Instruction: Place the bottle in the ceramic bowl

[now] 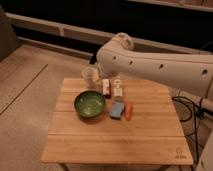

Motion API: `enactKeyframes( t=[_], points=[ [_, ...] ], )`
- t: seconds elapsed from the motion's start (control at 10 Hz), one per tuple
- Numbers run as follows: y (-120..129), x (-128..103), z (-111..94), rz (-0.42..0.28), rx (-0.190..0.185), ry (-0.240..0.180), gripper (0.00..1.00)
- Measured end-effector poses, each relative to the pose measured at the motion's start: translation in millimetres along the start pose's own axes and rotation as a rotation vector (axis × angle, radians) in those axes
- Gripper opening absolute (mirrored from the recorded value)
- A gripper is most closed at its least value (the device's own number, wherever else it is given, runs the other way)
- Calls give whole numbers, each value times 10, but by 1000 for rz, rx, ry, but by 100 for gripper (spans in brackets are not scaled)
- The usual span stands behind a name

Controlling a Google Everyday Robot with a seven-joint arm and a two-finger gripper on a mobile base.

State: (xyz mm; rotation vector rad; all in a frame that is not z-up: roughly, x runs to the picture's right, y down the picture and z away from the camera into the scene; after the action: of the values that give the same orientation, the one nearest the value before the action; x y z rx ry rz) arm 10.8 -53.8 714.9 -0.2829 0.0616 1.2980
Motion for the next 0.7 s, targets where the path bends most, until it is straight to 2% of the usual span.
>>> enactKeyframes(
  t=[0.3,0.6,0.7],
  points=[
    [-703,-101,263,33,78,-20,65],
    [-1027,-212,591,34,81,-26,65],
    [-1155,-179,730,58,63,-23,65]
  ],
)
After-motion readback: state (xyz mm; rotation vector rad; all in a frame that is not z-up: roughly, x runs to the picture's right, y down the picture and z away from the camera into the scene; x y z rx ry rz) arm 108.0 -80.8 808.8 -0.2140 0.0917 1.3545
